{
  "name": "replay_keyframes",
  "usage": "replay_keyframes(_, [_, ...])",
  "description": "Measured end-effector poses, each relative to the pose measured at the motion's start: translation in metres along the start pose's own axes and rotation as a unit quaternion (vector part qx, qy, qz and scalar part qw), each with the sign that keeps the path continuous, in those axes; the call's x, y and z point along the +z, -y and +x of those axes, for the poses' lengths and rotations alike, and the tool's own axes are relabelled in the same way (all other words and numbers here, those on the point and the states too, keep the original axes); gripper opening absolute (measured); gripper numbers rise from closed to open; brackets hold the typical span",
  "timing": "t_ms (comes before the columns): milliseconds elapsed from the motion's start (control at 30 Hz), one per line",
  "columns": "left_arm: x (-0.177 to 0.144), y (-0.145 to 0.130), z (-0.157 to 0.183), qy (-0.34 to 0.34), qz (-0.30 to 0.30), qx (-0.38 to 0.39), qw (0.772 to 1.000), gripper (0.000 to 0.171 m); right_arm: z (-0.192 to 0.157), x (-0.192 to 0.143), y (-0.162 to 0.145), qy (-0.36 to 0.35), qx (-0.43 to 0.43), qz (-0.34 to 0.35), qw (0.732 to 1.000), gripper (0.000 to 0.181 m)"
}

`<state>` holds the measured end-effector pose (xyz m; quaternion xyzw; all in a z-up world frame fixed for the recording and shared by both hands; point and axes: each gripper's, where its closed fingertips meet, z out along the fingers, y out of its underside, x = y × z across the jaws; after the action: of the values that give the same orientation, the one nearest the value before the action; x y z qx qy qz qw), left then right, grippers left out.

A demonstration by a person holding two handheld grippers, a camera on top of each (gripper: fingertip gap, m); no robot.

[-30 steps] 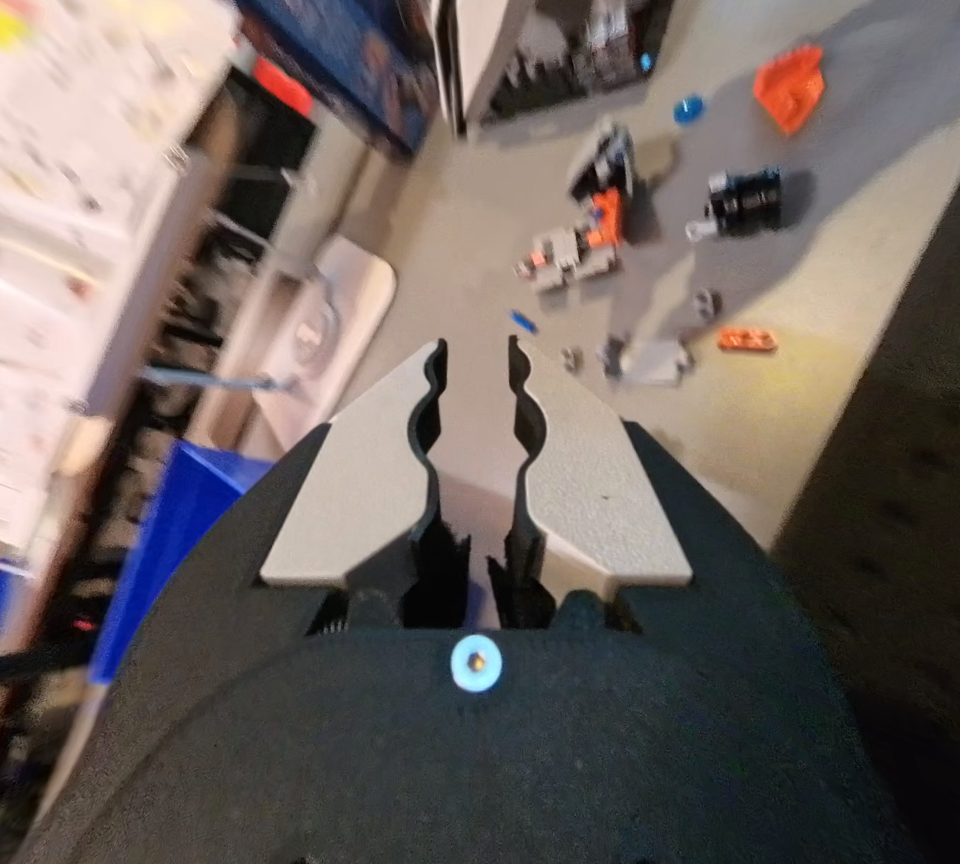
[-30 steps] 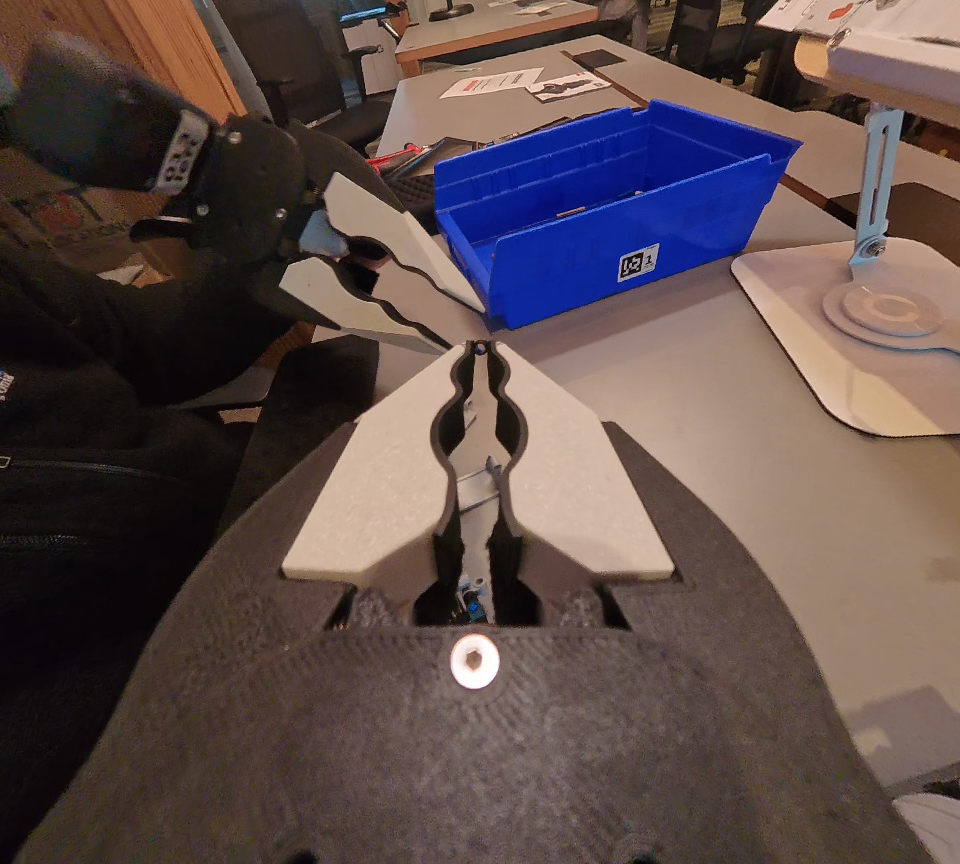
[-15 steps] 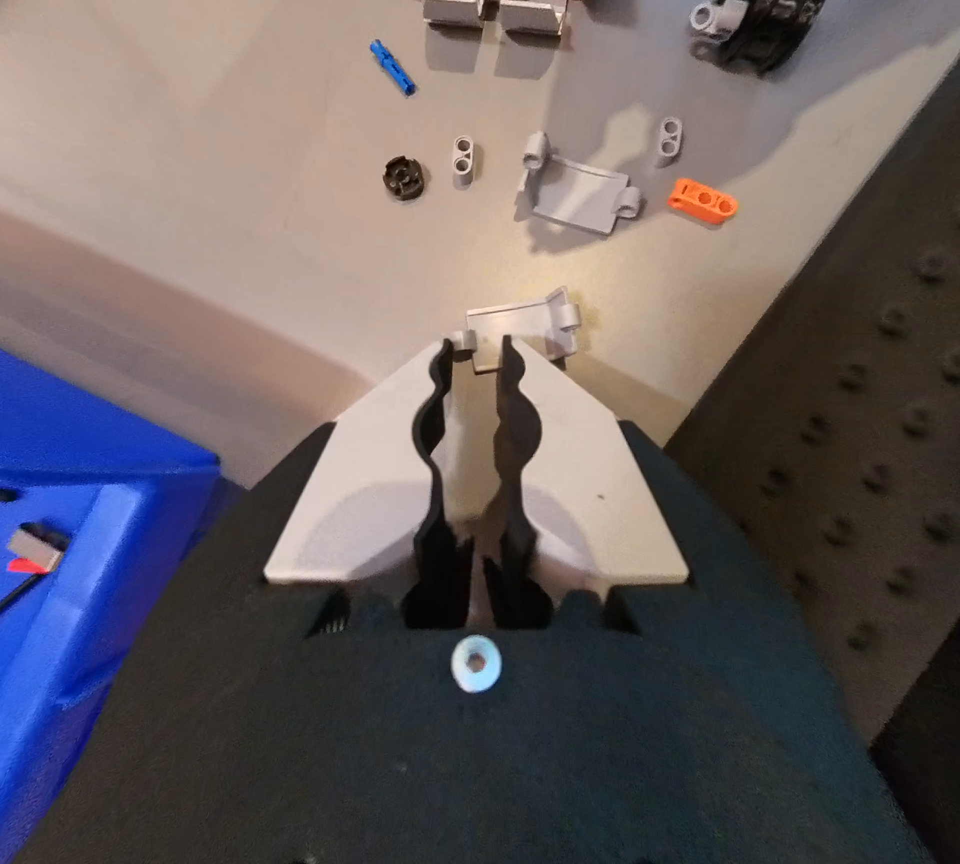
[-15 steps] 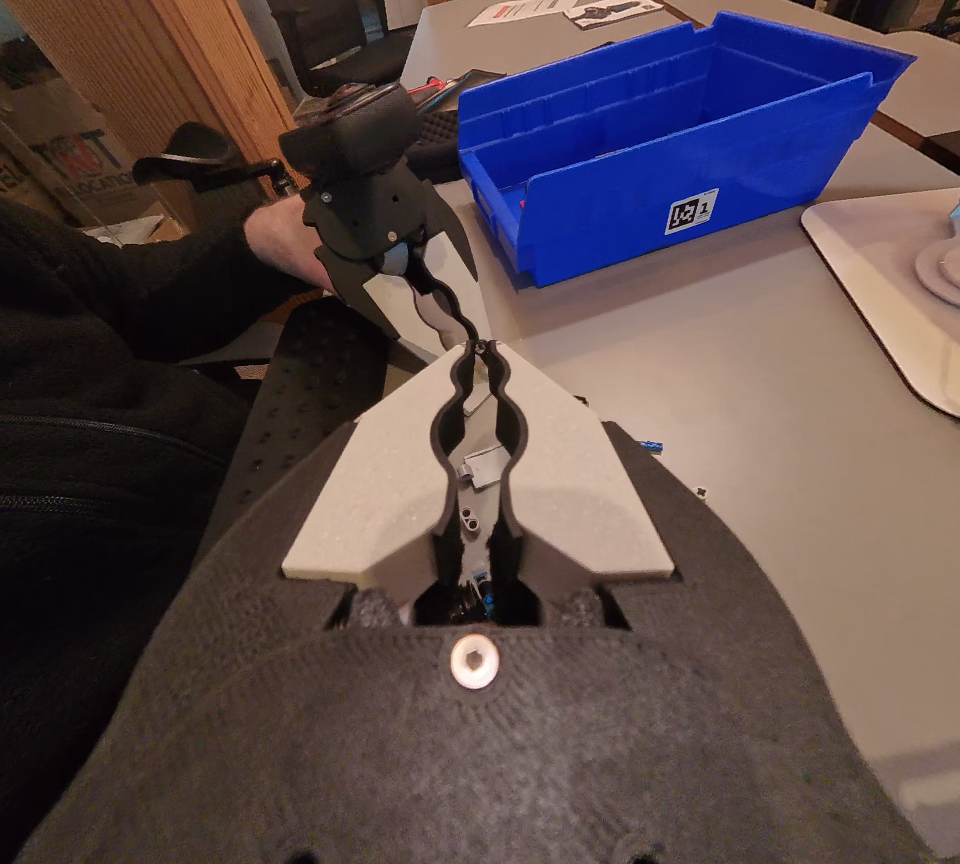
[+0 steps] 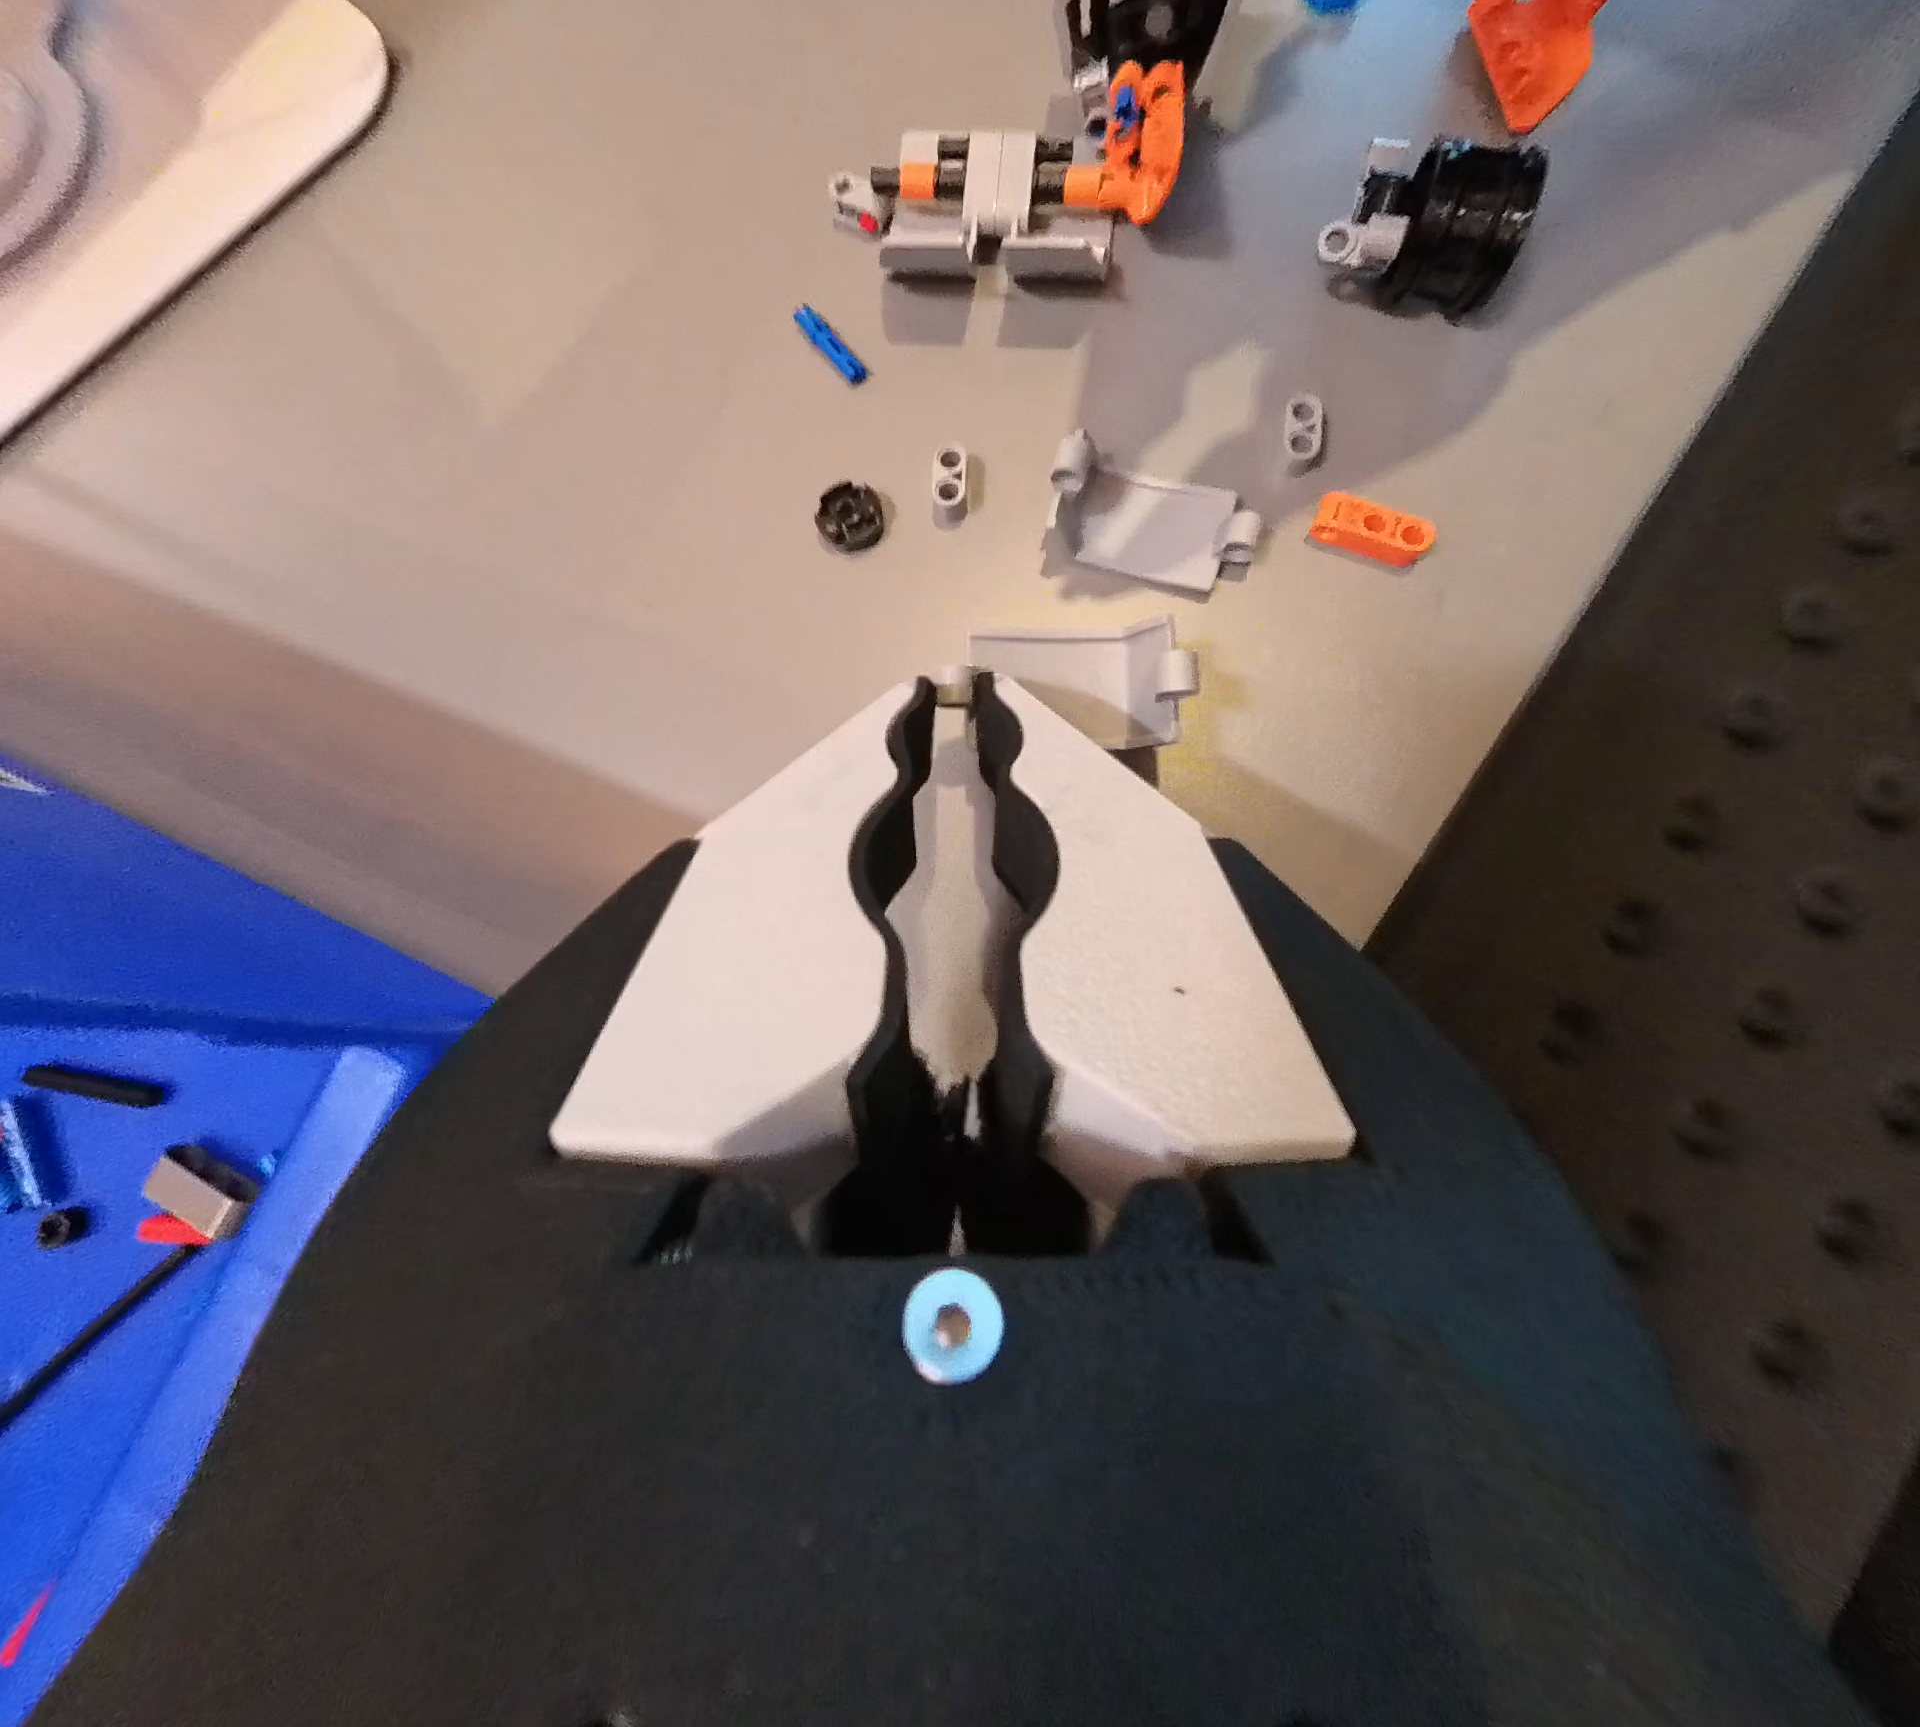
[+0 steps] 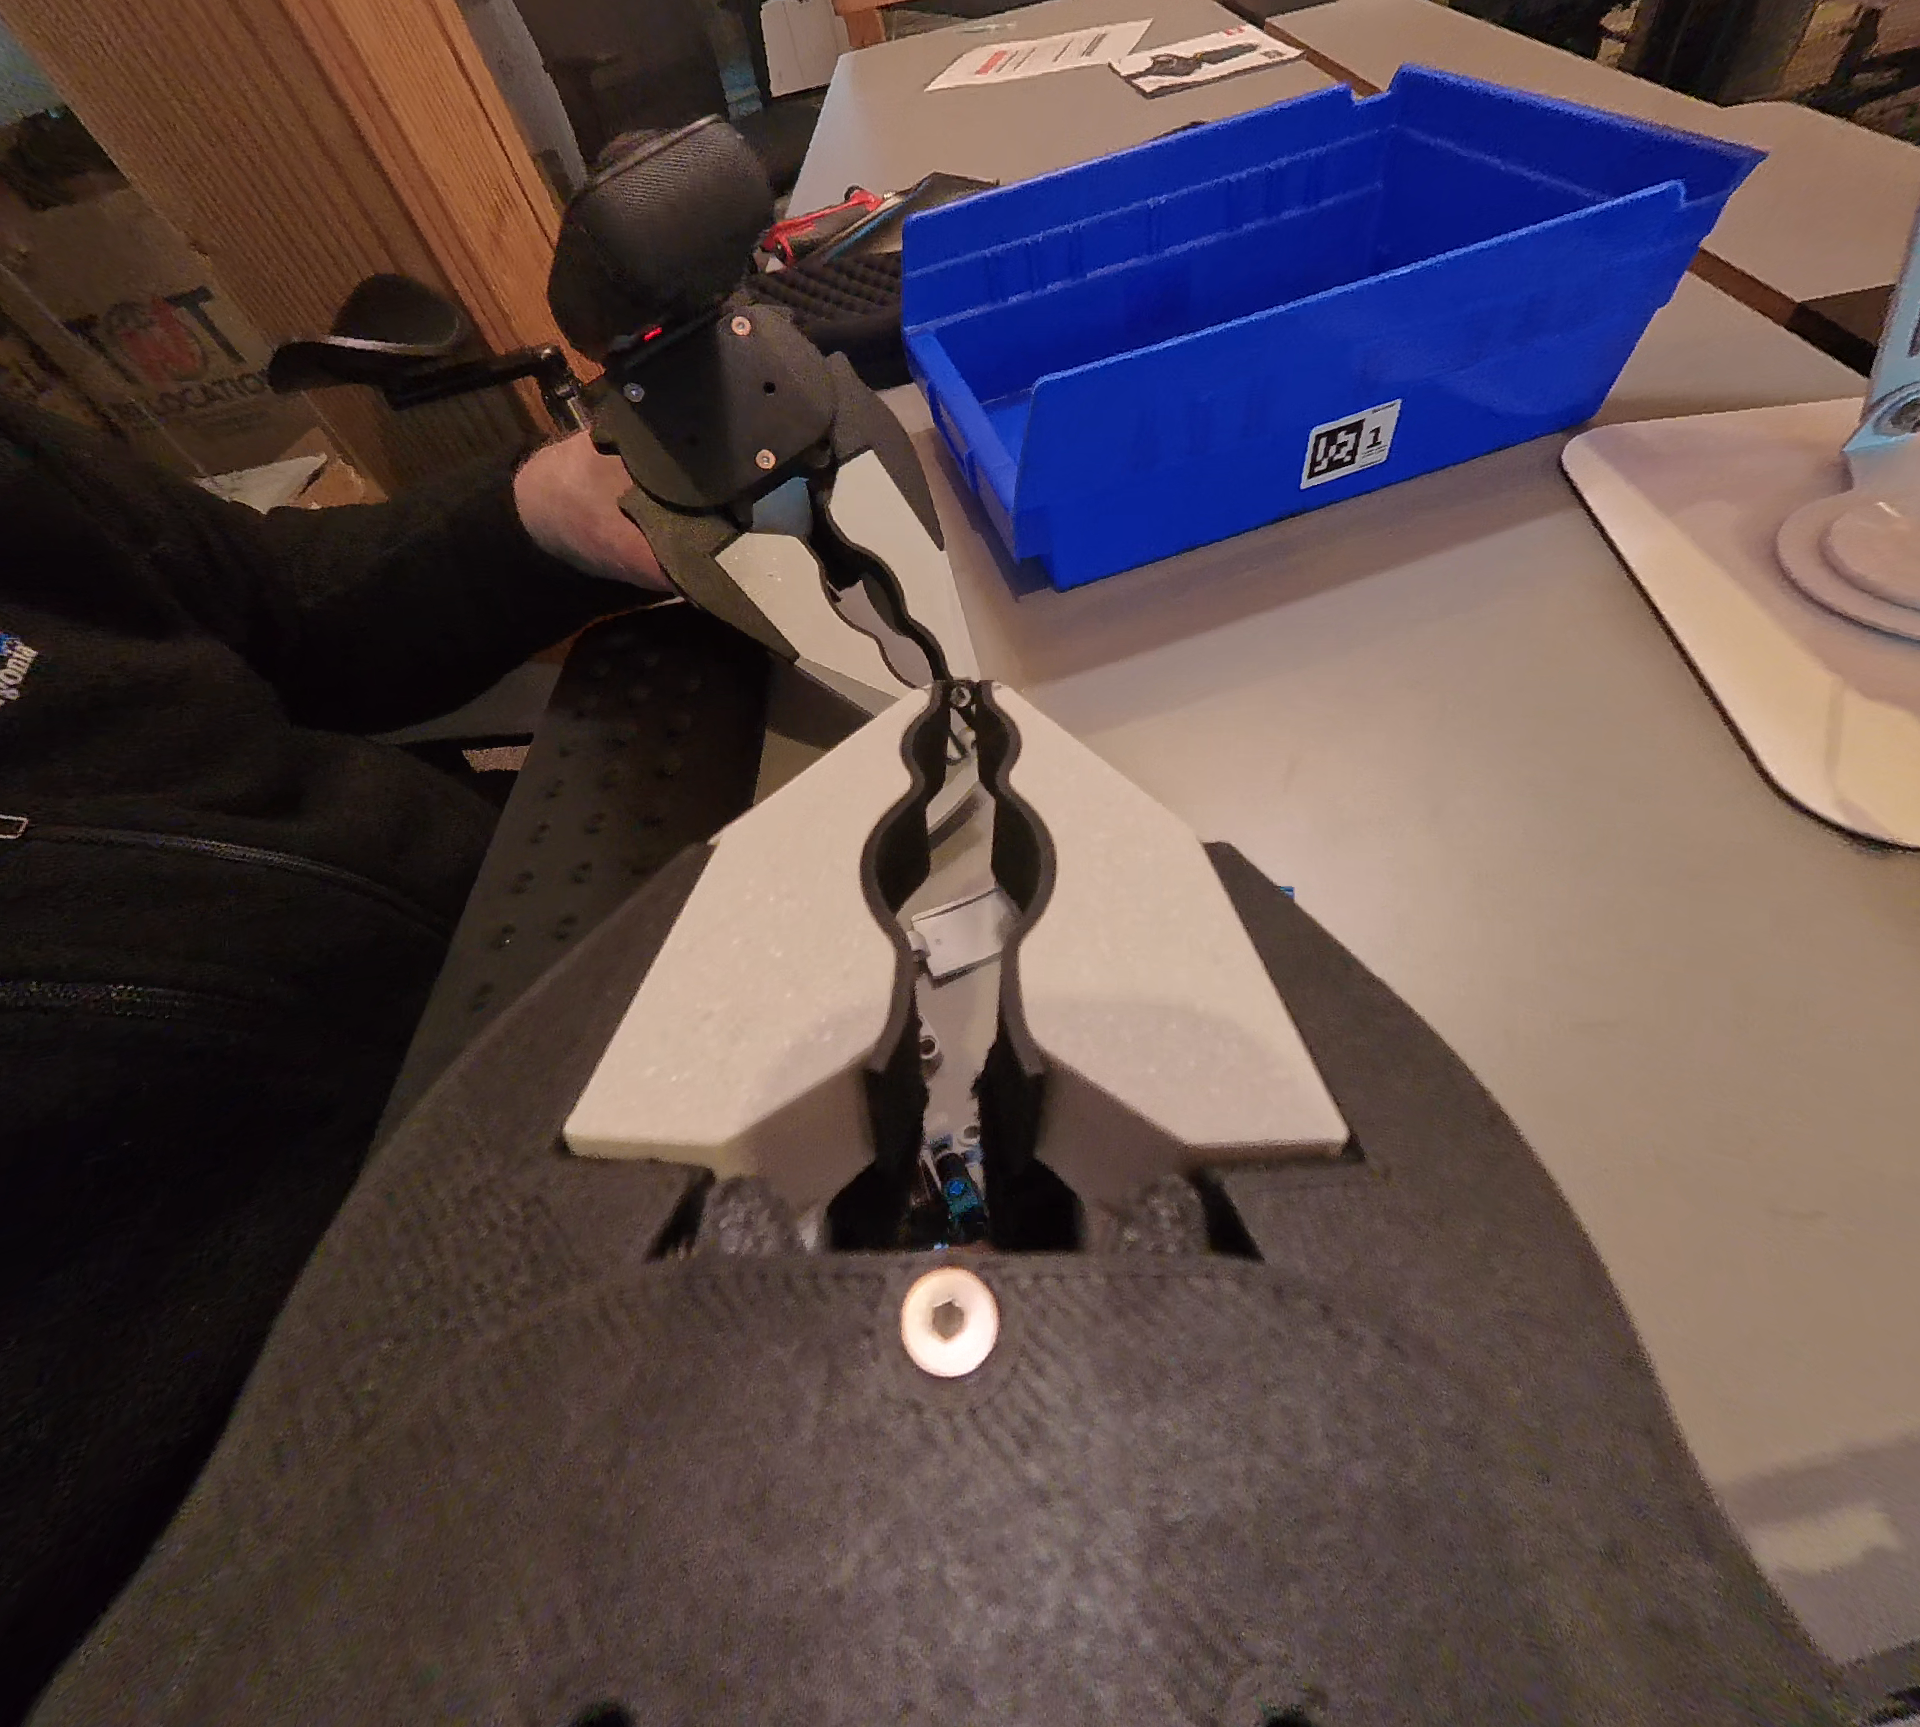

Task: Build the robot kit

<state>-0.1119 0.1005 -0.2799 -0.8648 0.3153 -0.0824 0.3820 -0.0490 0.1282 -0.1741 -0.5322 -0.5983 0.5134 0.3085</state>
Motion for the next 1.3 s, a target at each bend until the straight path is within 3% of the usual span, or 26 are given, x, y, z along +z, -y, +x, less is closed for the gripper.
replay_keyframes(300, [-0.013,0.047,0.001,0.031,0.095,0.056,0.993,0.005,0.002,-0.008,0.01,-0.008,-0.014,0.018,1.0,0.002])
replay_keyframes(567, [-0.023,0.072,0.007,0.044,0.157,0.077,0.984,0.005,0.001,-0.009,0.011,-0.013,-0.03,0.019,0.999,0.002])
replay_keyframes(1300, [-0.033,0.096,0.025,0.08,0.233,0.112,0.963,0.005,-0.015,-0.001,0.009,-0.024,-0.11,0.002,0.994,0.002])
